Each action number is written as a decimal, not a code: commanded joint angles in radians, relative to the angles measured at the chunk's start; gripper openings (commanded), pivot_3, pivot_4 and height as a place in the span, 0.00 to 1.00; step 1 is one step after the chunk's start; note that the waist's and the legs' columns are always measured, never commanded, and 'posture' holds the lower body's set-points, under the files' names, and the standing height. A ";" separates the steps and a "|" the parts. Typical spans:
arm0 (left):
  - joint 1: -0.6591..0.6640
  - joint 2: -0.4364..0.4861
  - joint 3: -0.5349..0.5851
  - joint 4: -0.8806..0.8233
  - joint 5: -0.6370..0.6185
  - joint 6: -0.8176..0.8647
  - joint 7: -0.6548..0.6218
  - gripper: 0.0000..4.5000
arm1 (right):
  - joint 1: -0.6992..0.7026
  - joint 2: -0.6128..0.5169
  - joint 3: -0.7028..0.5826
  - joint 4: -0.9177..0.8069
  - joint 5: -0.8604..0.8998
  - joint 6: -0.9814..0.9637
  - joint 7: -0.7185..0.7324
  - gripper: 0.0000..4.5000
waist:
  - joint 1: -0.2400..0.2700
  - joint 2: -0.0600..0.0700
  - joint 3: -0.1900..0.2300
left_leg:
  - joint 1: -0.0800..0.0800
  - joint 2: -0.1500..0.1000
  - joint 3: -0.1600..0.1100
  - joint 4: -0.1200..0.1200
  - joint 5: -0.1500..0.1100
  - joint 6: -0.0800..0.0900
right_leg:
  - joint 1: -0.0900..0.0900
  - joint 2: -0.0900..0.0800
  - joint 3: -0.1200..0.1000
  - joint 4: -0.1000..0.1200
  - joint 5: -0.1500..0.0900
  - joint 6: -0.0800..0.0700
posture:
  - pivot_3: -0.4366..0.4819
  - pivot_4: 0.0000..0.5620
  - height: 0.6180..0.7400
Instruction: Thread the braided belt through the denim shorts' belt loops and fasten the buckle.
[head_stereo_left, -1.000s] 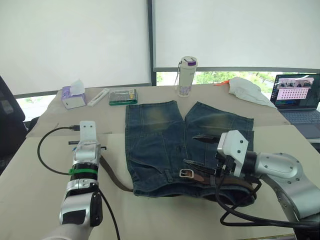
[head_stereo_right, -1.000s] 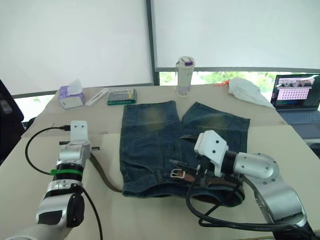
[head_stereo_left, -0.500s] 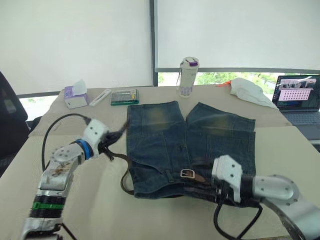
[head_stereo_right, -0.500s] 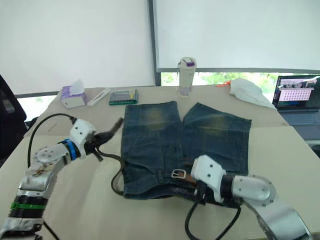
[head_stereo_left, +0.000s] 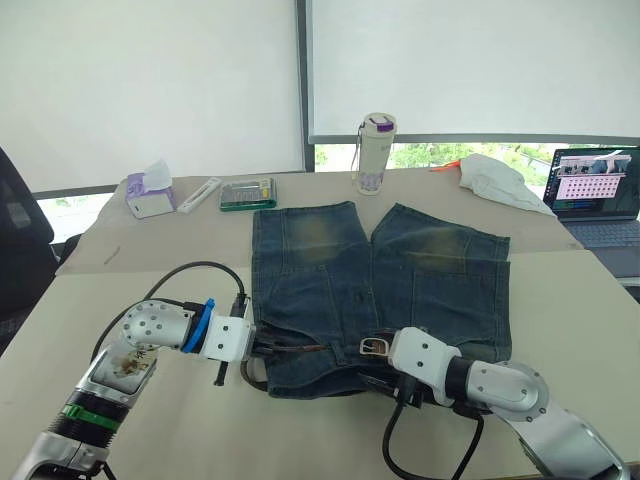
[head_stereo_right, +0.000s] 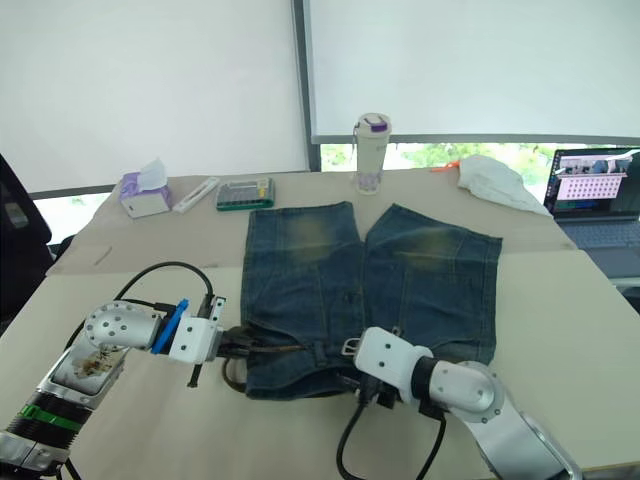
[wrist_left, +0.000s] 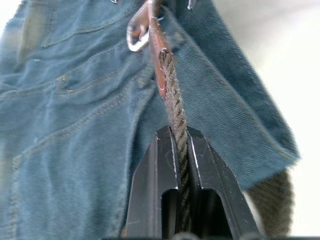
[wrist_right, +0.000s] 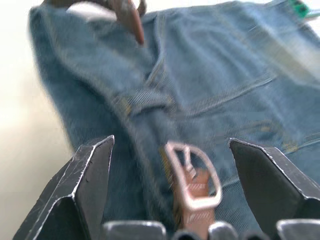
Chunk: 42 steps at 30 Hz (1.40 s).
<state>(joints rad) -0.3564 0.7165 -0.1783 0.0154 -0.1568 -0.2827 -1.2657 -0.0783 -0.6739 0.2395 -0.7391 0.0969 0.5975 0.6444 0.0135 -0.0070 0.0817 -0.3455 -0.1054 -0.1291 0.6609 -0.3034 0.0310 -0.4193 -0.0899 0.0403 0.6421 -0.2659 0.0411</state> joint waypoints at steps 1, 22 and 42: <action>-0.051 -0.036 0.010 -0.002 0.020 -0.019 0.065 0.01 | -0.075 0.041 -0.053 -0.049 0.071 0.043 -0.001 0.90 | -0.001 0.000 0.000 | 0.000 0.000 0.000 0.000 0.000 0.000 | 0.000 0.000 0.000 0.000 0.000 0.000 | 0.48 0.27 1.00; -0.181 -0.145 -0.040 0.015 0.008 0.032 0.114 0.00 | -0.326 -0.071 0.139 0.119 -0.144 -0.165 0.159 0.01 | -0.004 0.000 0.000 | 0.000 0.000 0.001 0.000 0.000 0.000 | -0.001 0.000 -0.002 0.001 0.000 0.000 | 0.48 0.27 1.00; -0.161 -0.164 0.444 -0.047 -1.262 1.896 0.812 0.52 | -0.303 -0.100 0.105 0.211 -0.445 -0.537 0.081 0.00 | -0.014 -0.001 0.001 | 0.008 0.001 -0.003 0.000 -0.001 -0.003 | -0.002 0.011 0.003 0.012 0.000 0.000 | 0.48 0.27 1.00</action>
<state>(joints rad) -0.4977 0.6006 0.2302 -0.0773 -1.3613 1.6106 -0.6051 -0.3698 -0.7768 0.3712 -0.5132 -0.3208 0.1200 0.7506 -0.0002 -0.0077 0.0822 -0.3366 -0.1050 -0.1325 0.6608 -0.3047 0.0283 -0.4200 -0.0797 0.0429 0.6500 -0.2662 0.0415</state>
